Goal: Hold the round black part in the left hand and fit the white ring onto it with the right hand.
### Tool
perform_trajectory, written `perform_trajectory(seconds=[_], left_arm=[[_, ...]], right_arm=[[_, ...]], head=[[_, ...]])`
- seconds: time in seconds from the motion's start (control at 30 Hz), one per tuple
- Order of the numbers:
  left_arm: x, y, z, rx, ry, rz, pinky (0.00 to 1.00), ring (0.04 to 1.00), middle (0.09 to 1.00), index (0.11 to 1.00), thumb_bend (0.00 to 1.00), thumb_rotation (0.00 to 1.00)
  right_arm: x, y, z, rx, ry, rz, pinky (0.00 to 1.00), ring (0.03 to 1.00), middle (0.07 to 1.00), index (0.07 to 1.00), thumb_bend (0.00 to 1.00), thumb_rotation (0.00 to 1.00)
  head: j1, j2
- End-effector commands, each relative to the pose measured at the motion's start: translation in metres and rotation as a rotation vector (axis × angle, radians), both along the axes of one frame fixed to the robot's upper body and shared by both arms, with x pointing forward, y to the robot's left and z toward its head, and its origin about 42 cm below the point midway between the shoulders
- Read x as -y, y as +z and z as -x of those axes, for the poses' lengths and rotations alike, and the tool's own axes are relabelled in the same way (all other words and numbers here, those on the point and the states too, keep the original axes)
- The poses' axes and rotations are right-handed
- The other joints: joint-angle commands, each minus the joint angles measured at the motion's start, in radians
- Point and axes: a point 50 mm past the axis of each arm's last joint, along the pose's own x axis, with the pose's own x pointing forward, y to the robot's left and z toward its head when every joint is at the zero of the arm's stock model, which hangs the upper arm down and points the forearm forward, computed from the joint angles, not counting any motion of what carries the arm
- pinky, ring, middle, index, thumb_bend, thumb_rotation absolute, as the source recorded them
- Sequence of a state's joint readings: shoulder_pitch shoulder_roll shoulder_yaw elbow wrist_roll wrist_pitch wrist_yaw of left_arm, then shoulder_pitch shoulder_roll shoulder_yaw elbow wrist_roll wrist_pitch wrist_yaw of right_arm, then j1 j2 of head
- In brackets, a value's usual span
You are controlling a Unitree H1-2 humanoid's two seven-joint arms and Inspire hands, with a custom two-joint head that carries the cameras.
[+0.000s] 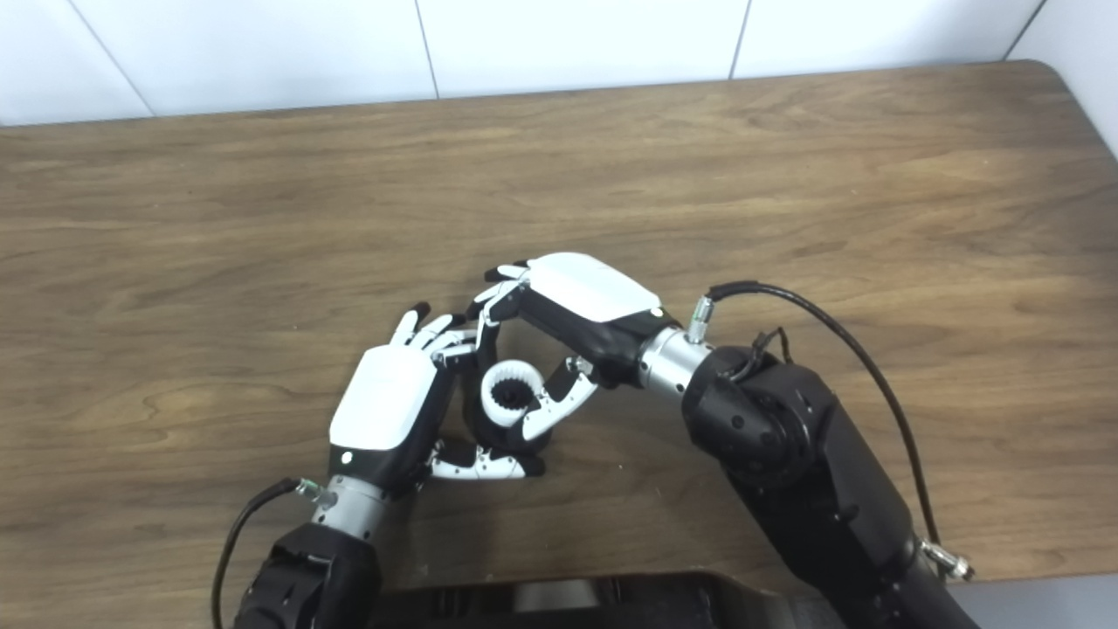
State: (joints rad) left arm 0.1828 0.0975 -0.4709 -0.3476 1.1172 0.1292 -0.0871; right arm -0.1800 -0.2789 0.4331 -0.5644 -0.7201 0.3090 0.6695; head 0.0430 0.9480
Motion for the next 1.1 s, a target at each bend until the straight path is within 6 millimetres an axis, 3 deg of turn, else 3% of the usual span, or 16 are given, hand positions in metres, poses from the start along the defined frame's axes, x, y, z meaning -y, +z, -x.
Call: perform_trajectory(seconds=[0.0,1.07], left_arm=[[0.0060,-0.0038,0.0019,-0.027,-0.016,-0.003,1.00,0.890,0.773,0.483,0.52,0.05],[0.0068,-0.0015,0.0031,-0.032,-0.018,-0.007,1.00,0.894,0.777,0.482,0.52,0.05]], right_arm=[[-0.0020,0.0093,0.0009,0.048,0.014,-0.013,0.98,0.941,0.812,0.483,0.52,0.14],[-0.0030,0.0004,-0.0040,0.024,-0.020,-0.033,0.94,0.941,0.808,0.483,0.52,0.14]], head=[[0.000,0.000],[0.002,0.004]])
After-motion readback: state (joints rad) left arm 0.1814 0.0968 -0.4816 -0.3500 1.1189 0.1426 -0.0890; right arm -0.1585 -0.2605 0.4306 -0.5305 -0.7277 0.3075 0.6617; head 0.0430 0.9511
